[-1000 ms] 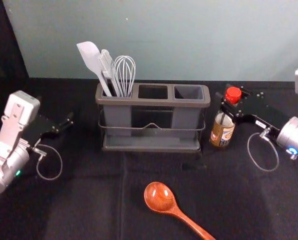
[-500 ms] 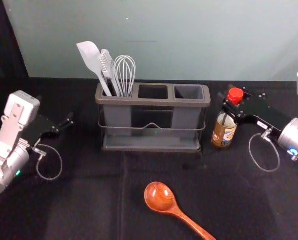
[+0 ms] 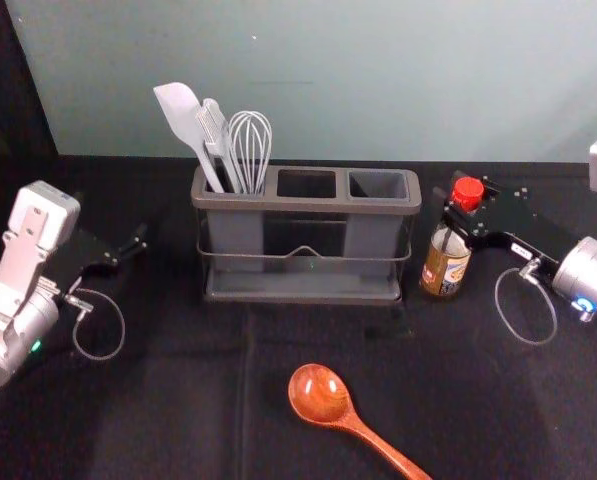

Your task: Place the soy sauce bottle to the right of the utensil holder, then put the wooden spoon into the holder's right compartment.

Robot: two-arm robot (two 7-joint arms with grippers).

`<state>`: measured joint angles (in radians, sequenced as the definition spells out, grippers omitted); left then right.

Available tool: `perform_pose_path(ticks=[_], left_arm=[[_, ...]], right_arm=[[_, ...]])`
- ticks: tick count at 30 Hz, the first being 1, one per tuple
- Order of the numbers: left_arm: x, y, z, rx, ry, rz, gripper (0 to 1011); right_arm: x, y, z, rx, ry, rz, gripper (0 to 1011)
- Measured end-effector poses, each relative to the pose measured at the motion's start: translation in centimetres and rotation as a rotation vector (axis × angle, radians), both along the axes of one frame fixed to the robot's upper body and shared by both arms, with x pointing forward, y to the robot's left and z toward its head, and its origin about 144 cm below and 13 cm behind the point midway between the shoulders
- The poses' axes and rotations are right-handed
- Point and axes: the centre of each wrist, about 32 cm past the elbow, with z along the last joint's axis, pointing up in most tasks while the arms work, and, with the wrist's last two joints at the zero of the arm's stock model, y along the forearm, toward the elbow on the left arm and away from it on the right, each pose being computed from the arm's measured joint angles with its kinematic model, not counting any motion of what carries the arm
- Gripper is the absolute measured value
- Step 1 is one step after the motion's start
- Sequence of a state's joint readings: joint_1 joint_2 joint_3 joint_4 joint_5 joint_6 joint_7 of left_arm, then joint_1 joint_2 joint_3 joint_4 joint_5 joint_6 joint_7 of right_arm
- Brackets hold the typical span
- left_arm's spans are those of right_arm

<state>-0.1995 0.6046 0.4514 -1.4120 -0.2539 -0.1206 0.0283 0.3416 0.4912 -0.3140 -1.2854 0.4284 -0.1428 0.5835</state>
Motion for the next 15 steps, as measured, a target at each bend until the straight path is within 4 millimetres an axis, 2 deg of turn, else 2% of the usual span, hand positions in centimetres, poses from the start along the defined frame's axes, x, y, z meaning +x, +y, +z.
perform_pose_path(ticks=[7,11,13,15], left_arm=[[0.00,0.00,0.00,0.000,0.000,0.000,1005],[0.00,0.00,0.00,0.000,0.000,0.000,1005],[0.00,0.00,0.00,0.000,0.000,0.000,1005],[0.00,0.00,0.00,0.000,0.000,0.000,1005]], right_arm=[[0.00,0.00,0.02,0.000,0.000,0.000,393],[-0.01,-0.01,0.02,0.000,0.000,0.000,503],[-0.01,-0.01,0.02,0.000,0.001,0.000,591],[-0.02,-0.02,0.03,0.000,0.000,0.000,624]])
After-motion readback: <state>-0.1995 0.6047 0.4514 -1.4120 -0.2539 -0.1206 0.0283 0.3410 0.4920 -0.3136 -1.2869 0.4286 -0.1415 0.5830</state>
